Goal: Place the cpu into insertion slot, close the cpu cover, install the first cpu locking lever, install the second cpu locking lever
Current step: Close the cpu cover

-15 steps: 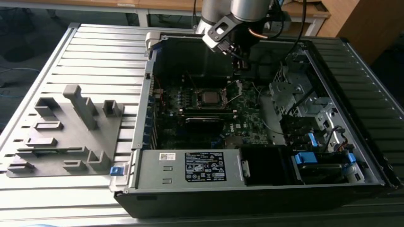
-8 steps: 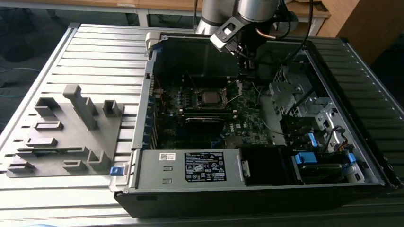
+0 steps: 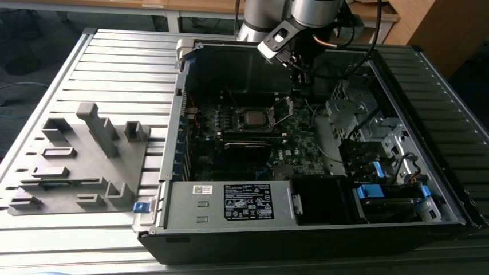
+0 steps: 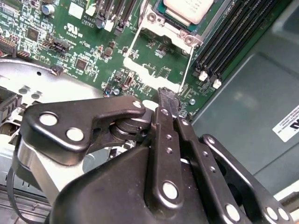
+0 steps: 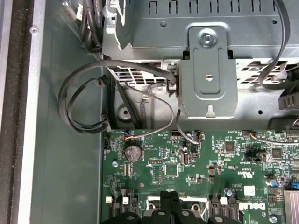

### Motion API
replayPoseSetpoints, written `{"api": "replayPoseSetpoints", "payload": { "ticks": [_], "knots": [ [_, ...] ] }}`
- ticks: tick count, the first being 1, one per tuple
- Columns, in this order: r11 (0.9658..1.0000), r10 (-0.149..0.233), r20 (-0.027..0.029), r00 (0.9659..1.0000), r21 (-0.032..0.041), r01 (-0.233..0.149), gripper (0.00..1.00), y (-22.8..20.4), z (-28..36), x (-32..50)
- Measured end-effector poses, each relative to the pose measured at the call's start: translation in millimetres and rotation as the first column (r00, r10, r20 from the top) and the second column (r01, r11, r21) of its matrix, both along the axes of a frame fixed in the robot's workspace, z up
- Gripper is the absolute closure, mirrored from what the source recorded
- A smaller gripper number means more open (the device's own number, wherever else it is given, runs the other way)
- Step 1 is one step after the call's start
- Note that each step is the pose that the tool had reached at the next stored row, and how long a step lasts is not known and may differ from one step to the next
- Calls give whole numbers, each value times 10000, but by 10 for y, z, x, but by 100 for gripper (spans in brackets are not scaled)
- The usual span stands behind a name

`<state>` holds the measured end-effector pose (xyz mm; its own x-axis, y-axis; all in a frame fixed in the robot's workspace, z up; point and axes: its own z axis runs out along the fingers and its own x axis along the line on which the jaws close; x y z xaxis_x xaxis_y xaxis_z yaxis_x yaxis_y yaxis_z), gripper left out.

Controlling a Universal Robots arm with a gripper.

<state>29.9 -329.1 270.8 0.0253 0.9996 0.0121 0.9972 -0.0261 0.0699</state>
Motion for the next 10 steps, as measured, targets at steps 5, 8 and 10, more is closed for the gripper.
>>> {"api": "replayPoseSetpoints", "payload": {
  "ticks": [5, 8, 10],
  "knots": [
    [9995, -4, -5, 10000, 330, 4, 89, -3, -1, 9],
    [9996, -75, -9, 10000, 274, 75, 89, -3, -3, 55],
    [9996, -127, -11, 9999, 233, 127, 89, -3, -5, 88]
  ]
}}
